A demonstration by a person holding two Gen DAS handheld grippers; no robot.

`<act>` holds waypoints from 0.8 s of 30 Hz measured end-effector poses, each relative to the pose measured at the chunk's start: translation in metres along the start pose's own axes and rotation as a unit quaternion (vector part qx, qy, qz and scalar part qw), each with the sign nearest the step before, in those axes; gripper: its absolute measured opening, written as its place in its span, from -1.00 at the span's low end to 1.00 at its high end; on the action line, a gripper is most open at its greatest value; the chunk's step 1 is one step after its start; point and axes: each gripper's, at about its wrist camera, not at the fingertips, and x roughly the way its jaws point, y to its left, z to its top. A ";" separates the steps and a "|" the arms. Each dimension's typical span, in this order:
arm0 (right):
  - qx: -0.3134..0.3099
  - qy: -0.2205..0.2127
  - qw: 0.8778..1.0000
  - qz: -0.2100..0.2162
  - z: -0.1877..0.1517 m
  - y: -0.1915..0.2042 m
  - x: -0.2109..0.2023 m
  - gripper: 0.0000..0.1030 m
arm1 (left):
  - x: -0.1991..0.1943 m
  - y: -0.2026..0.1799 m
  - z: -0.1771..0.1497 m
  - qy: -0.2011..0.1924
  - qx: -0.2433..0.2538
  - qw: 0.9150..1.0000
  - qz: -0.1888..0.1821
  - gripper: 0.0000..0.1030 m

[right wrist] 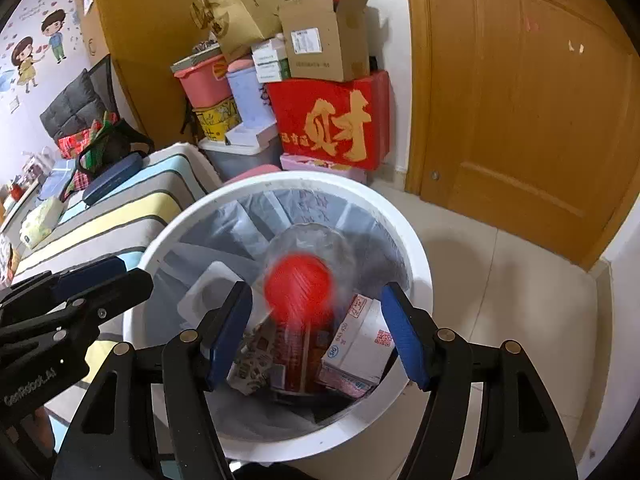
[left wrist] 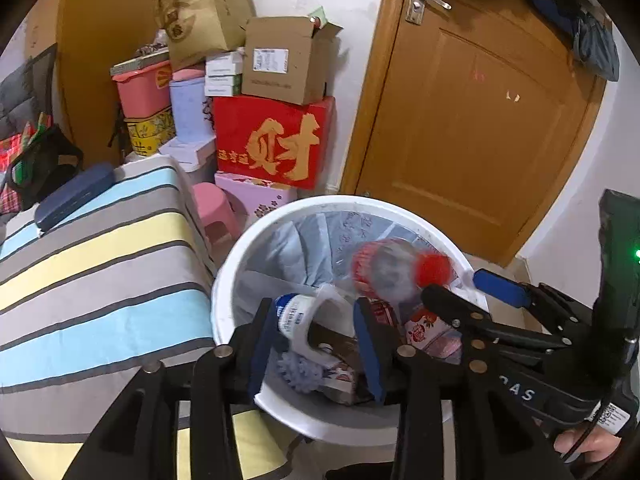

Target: Collect trash

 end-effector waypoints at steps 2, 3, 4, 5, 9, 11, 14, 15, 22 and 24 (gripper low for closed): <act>-0.005 -0.008 1.000 0.001 0.001 0.004 -0.004 0.33 | -0.005 0.002 0.000 -0.003 -0.005 1.000 0.000 -0.07; -0.008 -0.011 1.000 0.003 0.001 0.006 -0.006 0.33 | -0.008 0.004 -0.001 -0.004 -0.008 1.000 -0.002 -0.07; -0.009 -0.013 1.000 0.001 0.002 0.007 -0.008 0.33 | -0.012 0.005 -0.002 -0.007 -0.010 1.000 -0.001 -0.07; -0.009 -0.019 1.000 0.001 0.002 0.008 -0.011 0.33 | -0.016 0.005 -0.004 -0.011 -0.010 1.000 0.005 -0.07; -0.007 -0.037 0.999 0.008 -0.001 0.013 -0.023 0.33 | -0.031 0.007 -0.012 -0.020 -0.009 1.000 0.007 -0.07; -0.008 -0.042 0.999 0.008 -0.002 0.017 -0.027 0.33 | -0.040 0.008 -0.016 -0.026 -0.009 1.000 0.010 -0.07; -0.019 -0.054 0.998 0.001 -0.006 0.025 -0.036 0.33 | -0.057 0.008 -0.024 -0.041 -0.005 0.999 0.014 -0.07; -0.023 -0.060 0.998 -0.004 -0.007 0.028 -0.040 0.33 | -0.062 0.007 -0.027 -0.045 -0.005 0.999 0.016 -0.07; -0.021 -0.089 0.996 -0.008 -0.024 0.041 -0.066 0.33 | -0.103 0.006 -0.054 -0.074 -0.001 0.996 0.047 -0.07; -0.027 -0.100 0.995 -0.008 -0.031 0.045 -0.075 0.33 | -0.114 0.006 -0.065 -0.084 0.004 0.995 0.051 -0.07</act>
